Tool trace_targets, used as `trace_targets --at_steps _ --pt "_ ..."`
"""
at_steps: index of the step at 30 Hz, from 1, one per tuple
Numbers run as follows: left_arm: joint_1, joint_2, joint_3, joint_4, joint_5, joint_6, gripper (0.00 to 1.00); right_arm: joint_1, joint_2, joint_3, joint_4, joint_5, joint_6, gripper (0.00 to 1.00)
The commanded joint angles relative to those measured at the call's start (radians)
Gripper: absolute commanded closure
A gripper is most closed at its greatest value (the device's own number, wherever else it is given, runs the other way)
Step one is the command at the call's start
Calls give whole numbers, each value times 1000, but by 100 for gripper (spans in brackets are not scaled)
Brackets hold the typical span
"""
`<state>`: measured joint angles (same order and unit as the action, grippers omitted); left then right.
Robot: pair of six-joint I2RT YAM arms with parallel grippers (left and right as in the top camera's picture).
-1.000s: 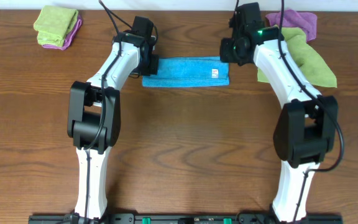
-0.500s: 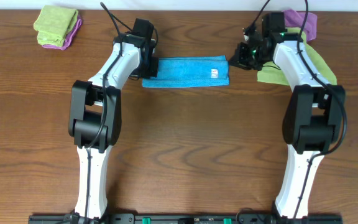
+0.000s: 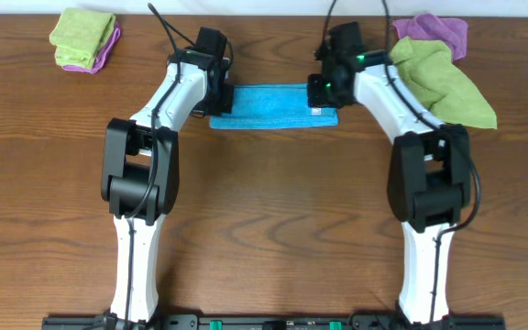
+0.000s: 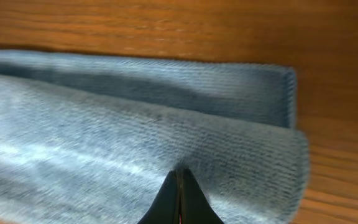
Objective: Fold the cloth
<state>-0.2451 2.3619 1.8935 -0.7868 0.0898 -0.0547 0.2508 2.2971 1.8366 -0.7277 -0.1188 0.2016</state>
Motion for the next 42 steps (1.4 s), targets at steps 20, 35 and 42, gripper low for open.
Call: trace_targets --at_steps 20,35,42 --pt "2 53 -9 -23 15 -4 94 35 93 15 -103 144 23 98" --pt "2 53 -26 -115 10 32 94 28 26 31 -233 144 37 99" --pt "2 53 -65 -92 6 29 95 11 -74 31 -234 129 37 99"
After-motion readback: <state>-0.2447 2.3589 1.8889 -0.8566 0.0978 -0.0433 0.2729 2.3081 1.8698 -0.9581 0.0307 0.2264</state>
